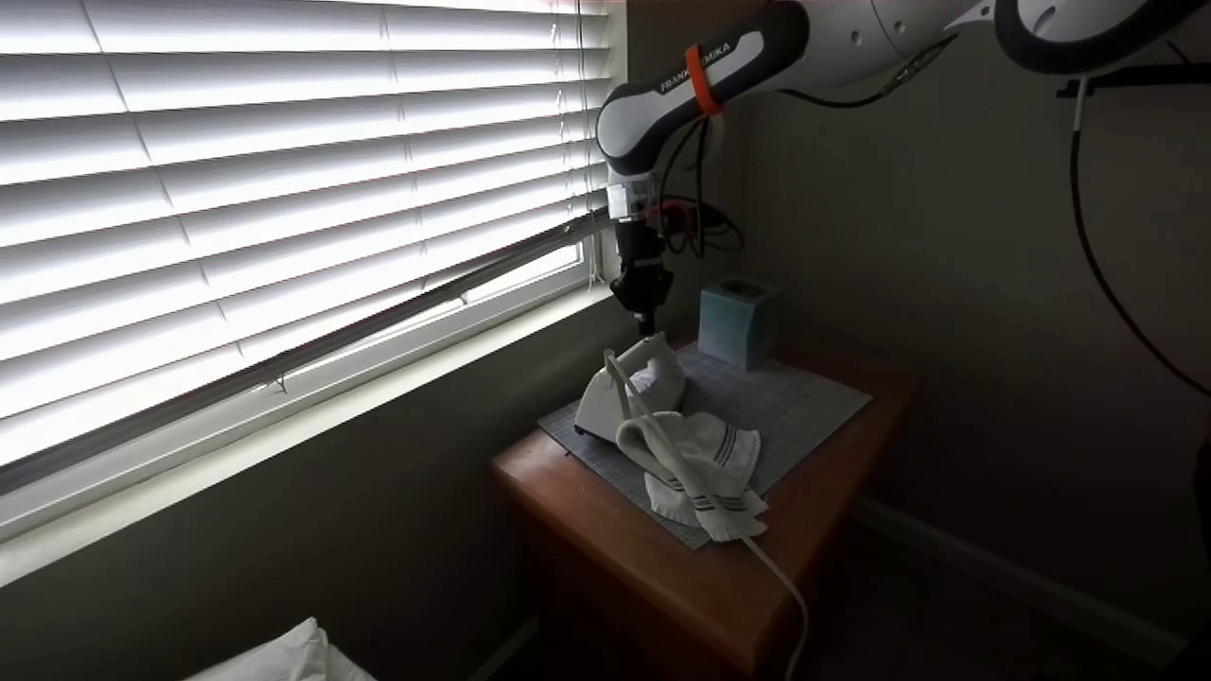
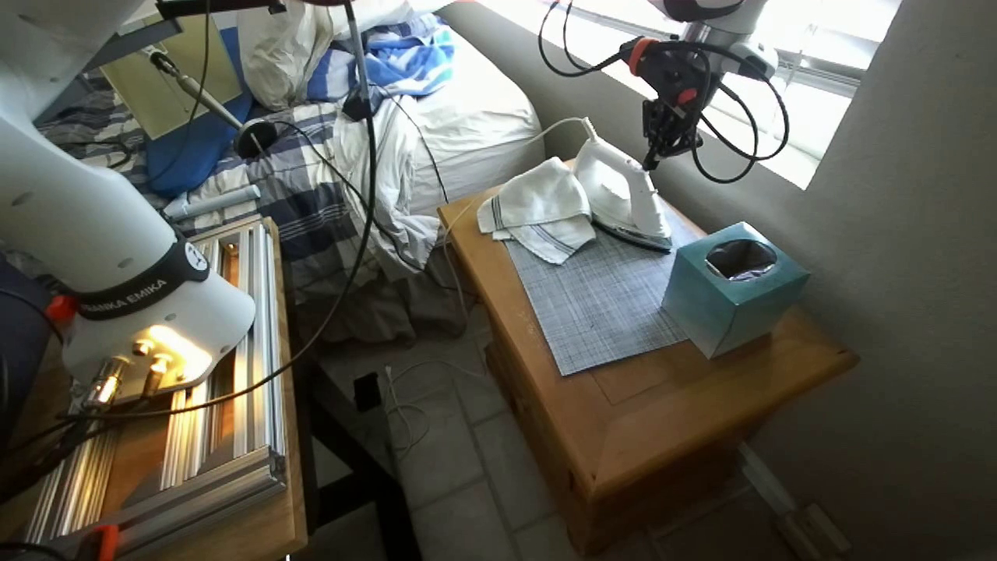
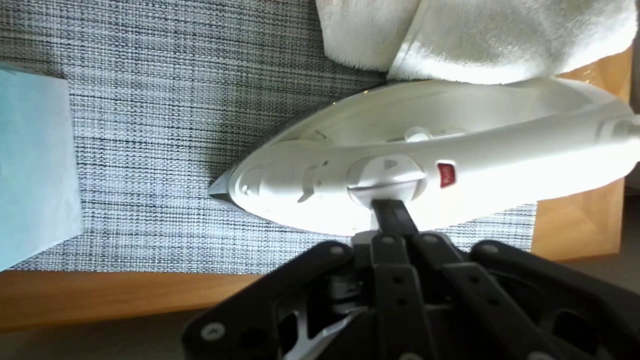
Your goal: Press on the pressing iron
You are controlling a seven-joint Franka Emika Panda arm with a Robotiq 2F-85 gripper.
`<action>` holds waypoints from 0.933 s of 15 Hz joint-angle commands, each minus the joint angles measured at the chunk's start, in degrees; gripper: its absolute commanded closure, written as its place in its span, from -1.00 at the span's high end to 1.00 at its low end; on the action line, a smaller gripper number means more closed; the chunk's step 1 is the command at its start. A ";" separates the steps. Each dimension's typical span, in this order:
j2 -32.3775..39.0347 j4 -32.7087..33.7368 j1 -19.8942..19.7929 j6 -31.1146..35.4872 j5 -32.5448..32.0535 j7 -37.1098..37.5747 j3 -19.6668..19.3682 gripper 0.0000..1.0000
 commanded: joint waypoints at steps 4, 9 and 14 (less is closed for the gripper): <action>3.07 3.11 -0.54 -0.03 1.00 1.04 -0.25 -1.00; -3.56 -2.82 0.68 3.09 -0.37 4.76 -2.38 -1.00; -11.88 -11.43 1.02 5.79 0.43 5.08 -2.83 -1.00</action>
